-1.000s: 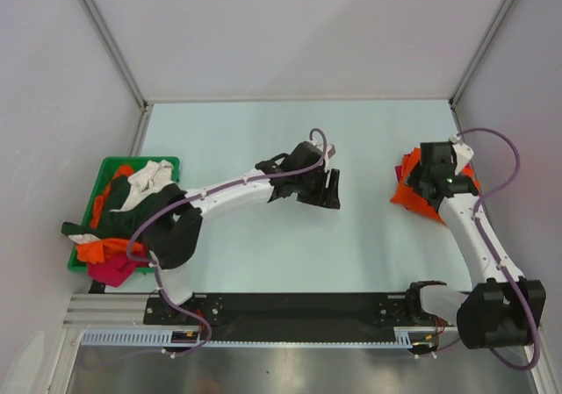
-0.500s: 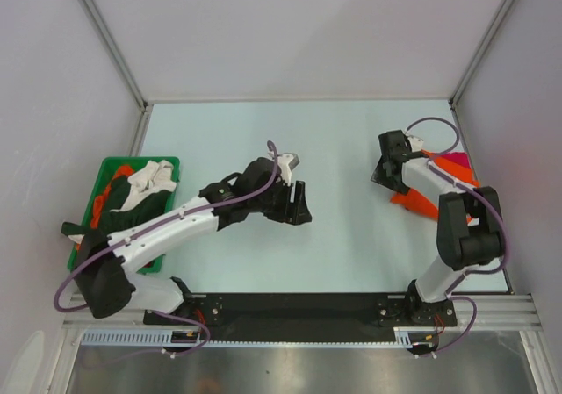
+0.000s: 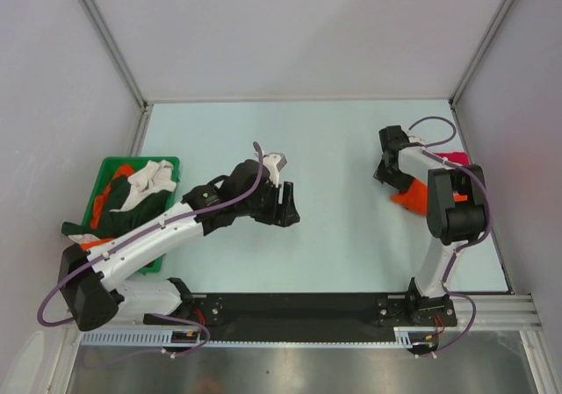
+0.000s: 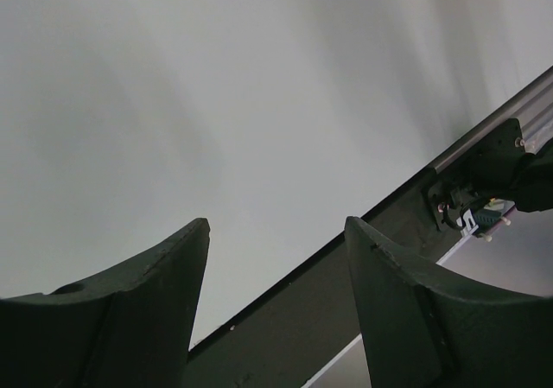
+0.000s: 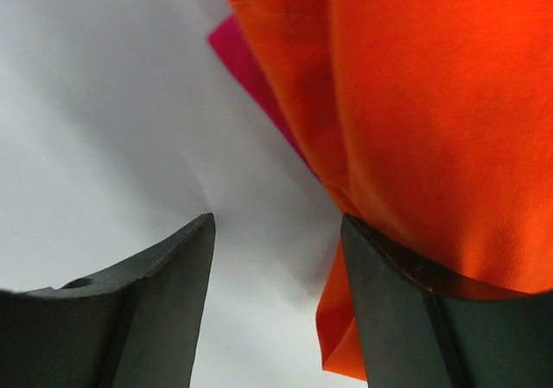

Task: Fold and stack the t-shirts
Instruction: Put the neatly folded tshirt into the corner of the board with the right arm

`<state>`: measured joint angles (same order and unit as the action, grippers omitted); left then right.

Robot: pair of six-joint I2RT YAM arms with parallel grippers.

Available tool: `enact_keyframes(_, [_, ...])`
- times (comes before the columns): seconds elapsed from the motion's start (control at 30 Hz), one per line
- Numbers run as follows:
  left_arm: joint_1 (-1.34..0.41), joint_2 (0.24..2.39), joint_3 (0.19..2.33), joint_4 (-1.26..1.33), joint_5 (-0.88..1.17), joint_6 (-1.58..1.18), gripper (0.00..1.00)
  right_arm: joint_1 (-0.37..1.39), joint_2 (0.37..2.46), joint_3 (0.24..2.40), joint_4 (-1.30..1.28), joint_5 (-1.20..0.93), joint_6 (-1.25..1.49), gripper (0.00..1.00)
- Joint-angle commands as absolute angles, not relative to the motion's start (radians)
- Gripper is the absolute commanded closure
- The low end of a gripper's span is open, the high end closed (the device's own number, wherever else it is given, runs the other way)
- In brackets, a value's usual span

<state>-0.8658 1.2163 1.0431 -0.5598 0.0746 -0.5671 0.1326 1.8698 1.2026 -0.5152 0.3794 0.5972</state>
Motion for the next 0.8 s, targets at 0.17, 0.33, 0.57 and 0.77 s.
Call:
enact_keyframes(0.17, [-0.868, 1.192, 1.049, -0.569, 0.077, -0.554, 0.3, 0.019, 1.827, 1.105, -0.604, 0.388, 0.646, 0.35])
enact_keyframes(0.33, [-0.868, 1.181, 1.04, -0.565, 0.086, -0.555, 0.3, -0.064, 1.757, 1.052, -0.598, 0.391, 0.623, 0.35])
enact_keyframes(0.57, [-0.868, 1.167, 1.012, -0.554, 0.095, -0.564, 0.3, -0.04, 1.694, 1.012, -0.522, 0.351, 0.571, 0.35])
enact_keyframes(0.77, [-0.868, 1.144, 0.993, -0.537, 0.084, -0.572, 0.3, 0.201, 1.583, 1.092, -0.465, 0.38, 0.548, 0.32])
